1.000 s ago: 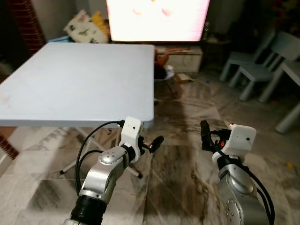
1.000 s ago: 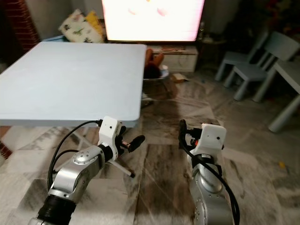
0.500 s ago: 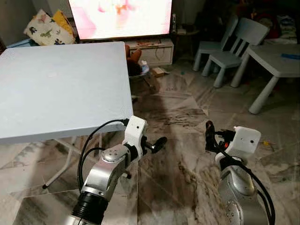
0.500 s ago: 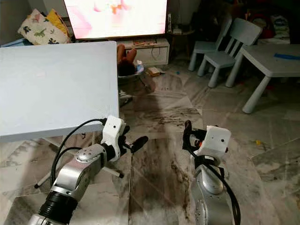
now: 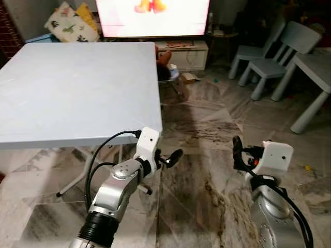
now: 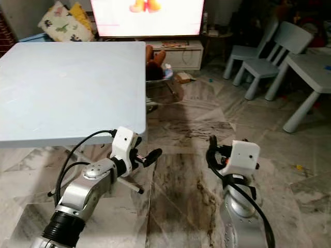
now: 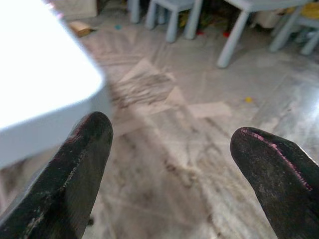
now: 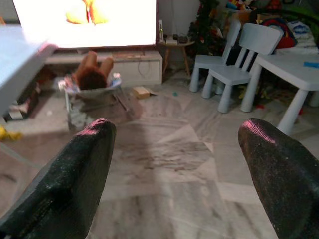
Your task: Hang keys on a hook
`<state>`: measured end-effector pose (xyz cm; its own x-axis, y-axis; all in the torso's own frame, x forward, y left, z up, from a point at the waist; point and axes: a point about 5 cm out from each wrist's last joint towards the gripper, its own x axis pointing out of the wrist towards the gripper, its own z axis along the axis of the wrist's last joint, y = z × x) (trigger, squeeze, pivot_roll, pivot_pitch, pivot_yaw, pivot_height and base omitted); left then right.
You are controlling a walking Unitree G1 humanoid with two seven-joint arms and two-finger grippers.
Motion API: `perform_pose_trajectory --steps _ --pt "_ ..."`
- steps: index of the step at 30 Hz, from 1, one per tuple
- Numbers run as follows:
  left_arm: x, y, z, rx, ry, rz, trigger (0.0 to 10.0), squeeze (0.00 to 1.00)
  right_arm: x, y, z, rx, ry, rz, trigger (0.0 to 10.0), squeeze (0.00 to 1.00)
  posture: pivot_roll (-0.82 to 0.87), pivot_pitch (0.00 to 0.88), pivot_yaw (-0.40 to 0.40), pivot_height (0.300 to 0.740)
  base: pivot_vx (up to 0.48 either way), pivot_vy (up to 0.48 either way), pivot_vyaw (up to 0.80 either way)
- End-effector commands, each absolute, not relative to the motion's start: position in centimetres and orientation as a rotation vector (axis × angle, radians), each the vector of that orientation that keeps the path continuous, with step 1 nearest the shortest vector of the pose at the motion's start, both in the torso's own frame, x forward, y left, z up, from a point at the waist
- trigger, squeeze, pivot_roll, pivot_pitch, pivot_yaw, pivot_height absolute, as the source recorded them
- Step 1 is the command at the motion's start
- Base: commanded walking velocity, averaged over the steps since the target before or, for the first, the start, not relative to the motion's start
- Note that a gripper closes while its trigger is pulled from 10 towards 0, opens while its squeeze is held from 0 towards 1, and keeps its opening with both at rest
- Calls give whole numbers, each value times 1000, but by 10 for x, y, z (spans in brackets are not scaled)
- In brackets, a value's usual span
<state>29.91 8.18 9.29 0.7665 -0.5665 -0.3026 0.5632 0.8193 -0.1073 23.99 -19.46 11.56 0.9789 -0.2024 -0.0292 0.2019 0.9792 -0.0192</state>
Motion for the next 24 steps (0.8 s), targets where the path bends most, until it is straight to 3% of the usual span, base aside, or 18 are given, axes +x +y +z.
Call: perform_pose_trajectory --steps 1,7,11,16,24 --pt "298 97 93 25 316 -585 10000 0 233 -205 123 -45 15 -205 10000 0 -1 39 -8 740 0 0 0" --pt "291 131 89 52 319 -510 10000 0 220 -230 131 -136 25 -175 10000 0 -9 34 5 740 0 0 0" --pt "284 134 90 38 327 -491 10000 0 222 -239 140 -138 19 -175 10000 0 -1 28 5 740 0 0 -400" --pt "270 135 91 7 327 -456 10000 0 222 -233 140 -141 26 -129 10000 0 17 20 -1 740 0 0 -800" --pt "273 135 93 -11 334 -441 10000 0 222 -214 134 -69 42 -127 10000 0 24 23 -11 740 0 0 -800"
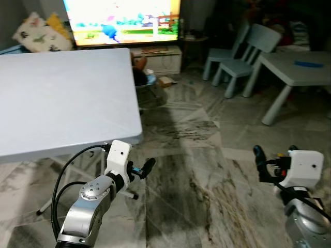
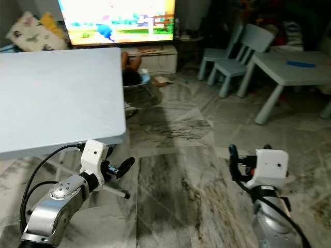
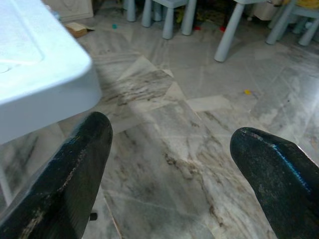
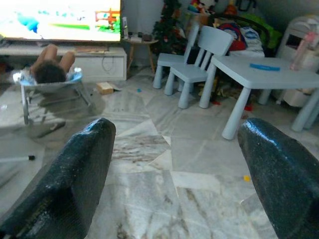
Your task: Hang keys on a hook
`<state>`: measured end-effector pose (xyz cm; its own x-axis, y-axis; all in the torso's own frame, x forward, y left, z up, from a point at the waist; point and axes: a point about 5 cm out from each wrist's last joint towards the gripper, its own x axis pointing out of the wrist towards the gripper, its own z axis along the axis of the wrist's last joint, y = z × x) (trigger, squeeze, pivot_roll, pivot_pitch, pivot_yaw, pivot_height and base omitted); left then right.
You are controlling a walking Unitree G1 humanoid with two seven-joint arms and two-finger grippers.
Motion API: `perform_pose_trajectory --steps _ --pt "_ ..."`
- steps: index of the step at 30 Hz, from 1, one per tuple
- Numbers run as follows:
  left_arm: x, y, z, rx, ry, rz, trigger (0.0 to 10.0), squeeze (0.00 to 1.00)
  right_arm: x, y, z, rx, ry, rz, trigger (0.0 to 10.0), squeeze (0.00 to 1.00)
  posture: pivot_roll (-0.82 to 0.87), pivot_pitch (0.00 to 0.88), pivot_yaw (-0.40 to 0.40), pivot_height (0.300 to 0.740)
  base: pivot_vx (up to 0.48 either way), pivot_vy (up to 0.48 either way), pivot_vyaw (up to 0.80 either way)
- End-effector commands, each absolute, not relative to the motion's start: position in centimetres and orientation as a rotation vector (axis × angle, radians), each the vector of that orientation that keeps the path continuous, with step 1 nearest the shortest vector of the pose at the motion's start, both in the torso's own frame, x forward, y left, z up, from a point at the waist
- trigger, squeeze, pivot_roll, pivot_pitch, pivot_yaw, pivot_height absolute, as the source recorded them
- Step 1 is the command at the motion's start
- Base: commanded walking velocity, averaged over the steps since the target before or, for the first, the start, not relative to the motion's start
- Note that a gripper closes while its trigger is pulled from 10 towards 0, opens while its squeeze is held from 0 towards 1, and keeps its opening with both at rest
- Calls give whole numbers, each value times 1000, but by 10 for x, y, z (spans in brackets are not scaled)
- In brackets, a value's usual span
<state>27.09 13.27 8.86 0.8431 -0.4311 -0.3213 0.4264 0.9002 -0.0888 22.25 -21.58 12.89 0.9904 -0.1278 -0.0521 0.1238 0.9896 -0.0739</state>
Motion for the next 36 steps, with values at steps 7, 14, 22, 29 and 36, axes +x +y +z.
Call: perform_pose_trajectory --steps 7,14,22,29,36 --pt "287 136 101 -20 315 -422 10000 0 222 -205 134 -23 37 -174 10000 0 11 27 -20 740 0 0 -800" --pt "301 141 106 -23 304 -373 10000 0 222 -202 133 1 38 -199 10000 0 12 30 -25 740 0 0 -800" --pt "306 140 108 -21 299 -366 10000 0 225 -200 134 8 35 -201 10000 0 10 32 -23 740 0 0 -800" --pt "307 134 106 -31 305 -379 10000 0 224 -198 135 15 34 -215 10000 0 5 38 -18 740 0 0 -800" --pt "311 133 107 -34 304 -376 10000 0 223 -197 135 18 36 -218 10000 0 2 44 -18 740 0 0 -800"
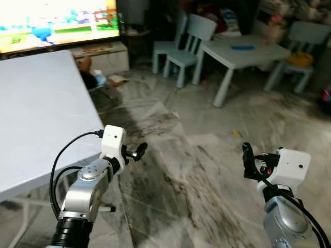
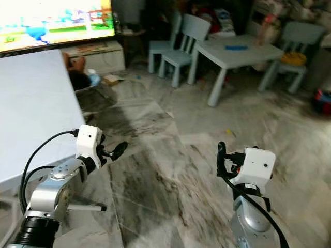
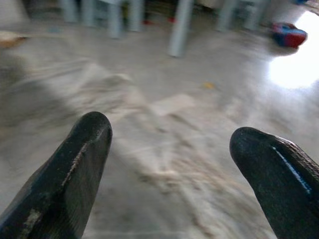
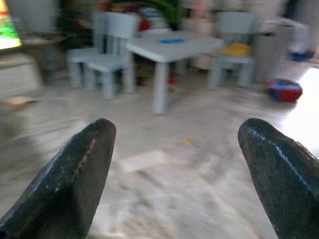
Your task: Hang keys on a hook
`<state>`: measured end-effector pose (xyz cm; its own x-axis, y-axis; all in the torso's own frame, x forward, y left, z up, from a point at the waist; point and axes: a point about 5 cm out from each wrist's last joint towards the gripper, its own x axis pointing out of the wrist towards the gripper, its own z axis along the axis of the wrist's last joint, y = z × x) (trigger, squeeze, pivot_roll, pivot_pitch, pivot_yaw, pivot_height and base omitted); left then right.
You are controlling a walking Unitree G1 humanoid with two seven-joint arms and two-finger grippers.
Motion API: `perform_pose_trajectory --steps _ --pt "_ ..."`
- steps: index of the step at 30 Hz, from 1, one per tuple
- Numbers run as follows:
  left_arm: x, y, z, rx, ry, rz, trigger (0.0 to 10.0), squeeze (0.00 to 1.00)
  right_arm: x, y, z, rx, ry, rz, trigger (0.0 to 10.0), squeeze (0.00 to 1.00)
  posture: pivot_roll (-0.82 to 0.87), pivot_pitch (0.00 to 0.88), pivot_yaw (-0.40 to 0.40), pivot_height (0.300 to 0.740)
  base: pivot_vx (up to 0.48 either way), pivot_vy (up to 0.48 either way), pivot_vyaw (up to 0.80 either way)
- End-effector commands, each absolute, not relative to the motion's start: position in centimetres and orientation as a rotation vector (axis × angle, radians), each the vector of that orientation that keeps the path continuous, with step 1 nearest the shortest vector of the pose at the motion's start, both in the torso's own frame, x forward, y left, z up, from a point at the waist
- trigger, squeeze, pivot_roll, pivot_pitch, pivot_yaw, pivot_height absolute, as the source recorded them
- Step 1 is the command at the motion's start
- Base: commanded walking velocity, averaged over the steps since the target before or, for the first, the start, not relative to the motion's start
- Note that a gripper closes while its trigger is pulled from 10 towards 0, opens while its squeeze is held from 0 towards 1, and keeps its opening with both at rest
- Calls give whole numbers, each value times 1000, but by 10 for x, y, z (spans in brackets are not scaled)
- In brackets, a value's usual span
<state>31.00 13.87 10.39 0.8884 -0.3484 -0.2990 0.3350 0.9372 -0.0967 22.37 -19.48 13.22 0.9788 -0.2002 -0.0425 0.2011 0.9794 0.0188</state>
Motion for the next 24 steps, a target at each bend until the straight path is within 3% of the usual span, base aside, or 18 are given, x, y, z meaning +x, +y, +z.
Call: perform_pose_trajectory --steps 1,16,24 --pt "311 133 108 -34 305 -376 10000 0 223 -196 135 19 37 -218 10000 0 1 45 -17 740 0 0 -800" --pt "314 127 107 -28 317 -393 10000 0 227 -194 137 23 28 -225 10000 0 1 50 -14 740 0 0 -800" --pt "317 123 110 -33 311 -398 10000 0 230 -192 139 31 18 -225 10000 0 5 48 -10 740 0 0 0"
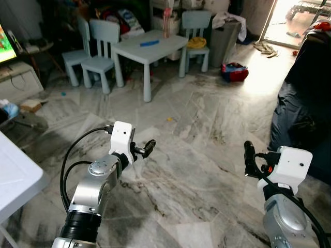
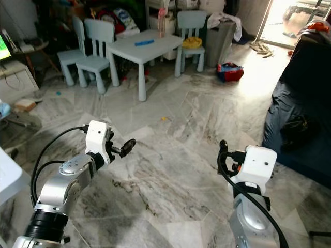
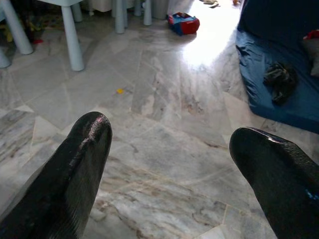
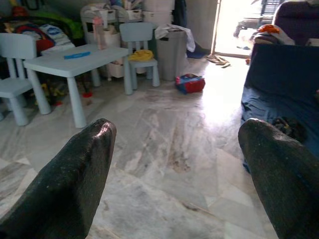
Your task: Hang keys on a hook
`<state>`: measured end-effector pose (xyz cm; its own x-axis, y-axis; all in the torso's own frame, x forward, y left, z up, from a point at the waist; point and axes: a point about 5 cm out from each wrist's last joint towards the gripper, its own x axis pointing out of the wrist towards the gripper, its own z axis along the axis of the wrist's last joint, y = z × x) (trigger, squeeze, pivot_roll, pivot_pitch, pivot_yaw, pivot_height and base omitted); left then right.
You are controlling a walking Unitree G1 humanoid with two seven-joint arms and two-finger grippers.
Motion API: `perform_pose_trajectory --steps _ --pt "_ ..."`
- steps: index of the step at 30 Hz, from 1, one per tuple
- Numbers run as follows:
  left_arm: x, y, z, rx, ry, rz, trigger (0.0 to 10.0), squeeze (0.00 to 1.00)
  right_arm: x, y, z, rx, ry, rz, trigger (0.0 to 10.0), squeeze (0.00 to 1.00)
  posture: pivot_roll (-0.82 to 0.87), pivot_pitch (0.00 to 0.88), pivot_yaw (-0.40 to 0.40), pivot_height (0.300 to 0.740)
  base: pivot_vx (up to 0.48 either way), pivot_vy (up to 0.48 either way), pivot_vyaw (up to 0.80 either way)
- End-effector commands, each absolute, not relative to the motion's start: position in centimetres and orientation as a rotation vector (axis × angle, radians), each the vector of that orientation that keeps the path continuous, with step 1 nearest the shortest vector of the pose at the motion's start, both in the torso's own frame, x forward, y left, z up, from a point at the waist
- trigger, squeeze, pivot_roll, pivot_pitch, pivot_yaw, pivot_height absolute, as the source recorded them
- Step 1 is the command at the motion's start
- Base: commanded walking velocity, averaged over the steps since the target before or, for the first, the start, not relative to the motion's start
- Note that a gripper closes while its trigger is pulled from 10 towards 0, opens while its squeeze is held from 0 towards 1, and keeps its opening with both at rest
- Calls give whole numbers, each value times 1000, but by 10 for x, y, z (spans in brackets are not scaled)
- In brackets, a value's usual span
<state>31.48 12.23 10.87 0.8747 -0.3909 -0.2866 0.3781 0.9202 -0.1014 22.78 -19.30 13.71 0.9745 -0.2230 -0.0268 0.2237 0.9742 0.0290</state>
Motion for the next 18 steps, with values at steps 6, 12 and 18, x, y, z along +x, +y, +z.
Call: perform_pose_trajectory --steps 6,12,18 --pt "317 122 110 -27 310 -403 10000 0 231 -191 139 39 15 -226 10000 0 6 45 -3 740 0 59 0" --pt "317 120 108 -29 313 -408 10000 0 231 -186 139 50 17 -209 10000 0 5 44 -2 740 0 457 0" --pt "316 119 106 -24 317 -413 10000 0 231 -186 138 52 20 -210 10000 0 6 45 0 740 0 480 0"
